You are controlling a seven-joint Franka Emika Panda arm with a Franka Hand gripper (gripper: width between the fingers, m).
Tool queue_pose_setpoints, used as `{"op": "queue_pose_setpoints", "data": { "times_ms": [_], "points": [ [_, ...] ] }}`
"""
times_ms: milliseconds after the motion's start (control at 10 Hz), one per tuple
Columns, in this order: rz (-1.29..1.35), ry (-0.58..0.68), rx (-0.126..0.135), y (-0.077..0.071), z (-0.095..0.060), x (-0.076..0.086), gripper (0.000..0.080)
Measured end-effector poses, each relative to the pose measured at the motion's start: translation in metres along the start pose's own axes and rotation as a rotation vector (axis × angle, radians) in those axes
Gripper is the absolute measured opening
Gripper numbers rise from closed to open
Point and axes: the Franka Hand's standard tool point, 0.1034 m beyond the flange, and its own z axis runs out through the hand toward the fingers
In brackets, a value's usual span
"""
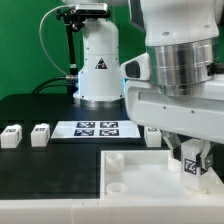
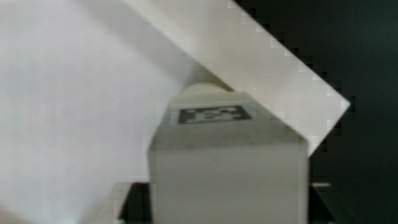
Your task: Assemble one leg
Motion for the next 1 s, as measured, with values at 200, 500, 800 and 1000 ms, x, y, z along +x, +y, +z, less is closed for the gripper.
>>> {"op": "queue_pose_setpoints", "data": {
  "times_ms": [200, 500, 800, 1000],
  "points": [
    [0.329, -0.002, 0.006, -0.0001, -0.0002, 0.0007, 0.0291],
    [0.236, 0.005, 0.013, 0.0004, 0.0003, 0.0009, 0.0292],
    [-0.260, 0.023, 0.041, -0.0005, 0.0052, -0.0039, 0.0573],
    [-0.501, 0.029, 0.037, -0.0003, 0.0051, -0.0026, 0.0645]
  ]
}}
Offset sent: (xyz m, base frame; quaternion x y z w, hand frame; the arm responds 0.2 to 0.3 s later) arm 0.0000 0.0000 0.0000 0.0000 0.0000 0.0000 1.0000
